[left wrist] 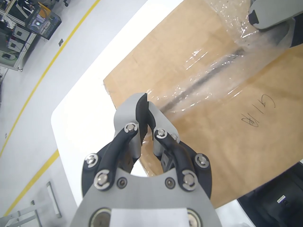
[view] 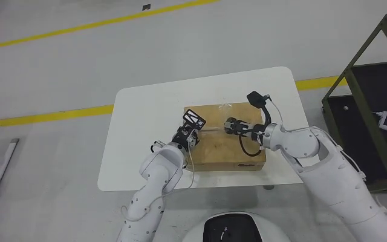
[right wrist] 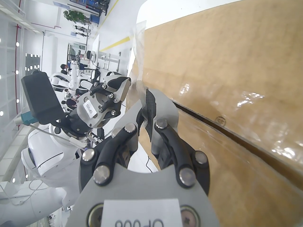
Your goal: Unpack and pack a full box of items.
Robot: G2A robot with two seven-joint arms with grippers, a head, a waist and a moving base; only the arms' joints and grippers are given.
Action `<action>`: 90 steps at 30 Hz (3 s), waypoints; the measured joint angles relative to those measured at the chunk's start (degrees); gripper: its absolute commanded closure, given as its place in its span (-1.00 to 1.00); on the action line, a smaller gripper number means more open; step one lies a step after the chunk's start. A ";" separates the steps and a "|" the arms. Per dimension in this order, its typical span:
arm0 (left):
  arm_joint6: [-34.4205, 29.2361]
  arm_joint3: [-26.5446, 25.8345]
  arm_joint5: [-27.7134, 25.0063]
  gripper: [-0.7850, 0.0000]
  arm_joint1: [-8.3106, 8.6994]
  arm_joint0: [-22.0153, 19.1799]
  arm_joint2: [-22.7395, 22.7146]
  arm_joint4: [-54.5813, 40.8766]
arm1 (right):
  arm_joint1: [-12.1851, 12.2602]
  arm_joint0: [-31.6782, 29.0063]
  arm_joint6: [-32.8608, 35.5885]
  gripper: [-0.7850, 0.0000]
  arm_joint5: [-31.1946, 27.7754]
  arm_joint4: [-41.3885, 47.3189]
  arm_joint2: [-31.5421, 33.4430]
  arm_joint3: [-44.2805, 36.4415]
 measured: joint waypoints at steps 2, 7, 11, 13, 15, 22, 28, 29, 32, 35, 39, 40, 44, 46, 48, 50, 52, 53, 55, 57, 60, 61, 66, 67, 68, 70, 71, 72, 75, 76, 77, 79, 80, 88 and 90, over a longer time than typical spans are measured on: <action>-0.26 0.05 -0.24 1.00 0.00 0.02 0.19 0.22 | -0.02 0.05 0.07 0.83 0.06 0.02 -0.04 0.07; -1.19 0.23 -1.03 1.00 0.05 0.02 0.43 0.85 | -0.02 0.18 0.33 0.25 0.39 -0.12 0.05 0.23; -1.19 0.57 -0.89 1.00 0.04 -0.01 0.50 0.96 | 0.06 0.14 0.47 0.04 0.65 0.27 0.77 0.17; -1.09 0.65 -0.87 1.00 0.02 -0.08 0.57 0.98 | 0.18 -0.10 0.54 0.01 0.94 0.78 1.69 -0.12; -1.00 0.72 -0.91 1.00 0.01 -0.14 0.63 0.98 | 0.38 -0.51 0.66 0.00 1.35 1.15 2.94 -0.41; -0.82 0.68 -1.17 1.00 -0.02 -0.21 0.79 0.78 | 1.49 -3.03 0.89 -0.11 3.19 1.78 9.35 -3.03; -0.79 0.51 -1.60 1.00 -0.01 -0.13 0.89 0.66 | 2.52 -5.97 2.10 -0.32 4.02 3.46 15.86 -5.93; -0.76 0.50 -1.64 1.00 -0.01 -0.12 0.92 0.66 | 2.65 -6.34 2.24 -0.26 4.31 3.98 16.93 -6.19; -0.74 0.35 -1.78 0.94 -0.02 -0.12 0.98 0.63 | 2.97 -7.57 2.46 0.01 5.69 7.79 20.87 -6.29; -0.70 -0.05 -2.11 0.93 -0.03 -0.05 1.17 0.34 | 3.09 -8.42 3.55 0.04 8.13 13.98 24.47 -5.33; -0.65 -0.42 -2.77 0.76 -0.14 -0.23 1.96 -0.22 | 3.37 -7.88 6.09 0.01 10.84 19.37 26.45 -2.52; -0.64 -0.41 -2.97 0.78 -0.18 -0.39 2.27 -0.26 | 3.44 -7.71 6.30 -0.05 11.15 19.45 26.44 -2.05; -0.47 -0.27 -3.86 0.77 -0.40 -1.11 3.90 -0.31 | 3.66 -7.42 6.57 -0.29 11.34 19.47 26.07 -0.95; -0.24 -0.07 -4.37 0.79 -0.56 -1.62 5.02 -0.29 | 3.77 -7.47 6.52 -0.32 11.19 19.49 25.91 -0.73; 0.08 0.19 -4.74 0.75 -0.76 -2.24 6.22 -0.26 | 3.89 -7.59 6.37 -0.36 11.15 19.55 25.95 -0.71; 0.31 0.46 -4.99 0.80 -0.95 -2.80 7.25 -0.25 | 4.03 -7.80 6.25 -0.36 11.16 19.54 26.25 -0.86; 0.49 0.86 -5.27 0.76 -1.18 -3.39 8.47 -0.40 | 4.20 -8.19 6.20 -0.44 11.14 19.80 26.81 -1.04; 0.56 1.00 -5.47 0.73 -1.29 -3.63 9.00 -0.45 | 4.27 -8.38 6.20 -0.45 11.10 19.96 27.07 -1.11; 0.72 1.18 -5.89 0.69 -1.51 -4.15 10.19 -0.64 | 4.43 -8.83 6.24 -0.62 11.01 20.40 27.63 -1.24; 0.86 1.23 -6.12 0.70 -1.75 -4.58 11.22 -0.96 | 4.58 -9.32 6.20 -0.69 10.96 20.79 28.09 -1.48; 1.14 0.96 -6.33 0.69 -2.15 -5.28 12.67 -2.01 | 4.78 -9.96 6.03 -0.79 10.70 21.23 28.69 -1.67; 1.18 0.91 -6.36 0.70 -2.27 -5.51 13.10 -2.32 | 4.83 -10.14 6.00 -0.86 10.62 21.38 28.84 -1.68; 2.12 0.15 -7.08 0.29 -2.93 -6.48 15.46 -4.36 | 5.14 -11.13 6.78 -1.00 10.53 23.31 29.81 -1.48; 2.32 0.00 -7.30 0.23 -3.01 -6.52 15.74 -4.84 | 5.18 -11.24 7.17 -1.00 10.56 23.93 29.95 -1.33; 2.48 -0.11 -7.54 0.22 -3.08 -6.52 15.96 -5.37 | 5.24 -11.32 7.53 -1.00 10.57 24.35 30.06 -1.13; 2.76 -0.36 -8.20 0.15 -3.21 -6.43 16.40 -6.57 | 5.40 -11.38 8.16 -1.00 10.51 24.62 30.10 -0.68; 2.88 -0.58 -8.51 0.09 -3.24 -6.38 16.58 -6.90 | 5.45 -11.37 8.43 -1.00 10.54 24.74 30.01 -0.50; 3.14 -1.04 -9.06 -0.10 -3.25 -6.26 16.83 -7.11 | 5.52 -11.31 8.77 -1.00 10.67 24.89 29.83 -0.24; 3.82 -2.23 -9.85 -1.00 -3.11 -5.70 16.63 -6.74 | 5.68 -10.84 9.77 -1.00 11.00 25.40 29.26 0.45; 3.88 -2.62 -9.62 -1.00 -3.04 -5.45 16.27 -6.53 | 5.72 -10.65 10.44 -1.00 11.06 25.77 29.00 0.72; 3.86 -3.10 -9.33 -1.00 -2.95 -5.19 15.82 -6.22 | 5.77 -10.38 11.47 -1.00 11.19 26.29 28.67 1.08; 3.64 -4.37 -8.44 -1.00 -2.64 -4.44 14.18 -5.32 | 5.92 -9.37 14.77 -1.00 11.37 27.84 27.93 2.36; 3.52 -4.90 -8.00 -1.00 -2.48 -4.01 13.25 -5.03 | 6.00 -8.86 16.52 -1.00 11.61 28.57 27.55 3.11; 0.49 -9.98 -4.32 -1.00 -0.89 1.36 2.96 -4.19 | 6.91 -3.09 25.13 -1.00 14.39 27.74 24.38 7.27; -0.26 -10.94 -3.69 -1.00 -0.49 2.96 0.47 -3.50 | 7.14 -2.33 25.37 -1.00 14.18 26.56 23.81 6.48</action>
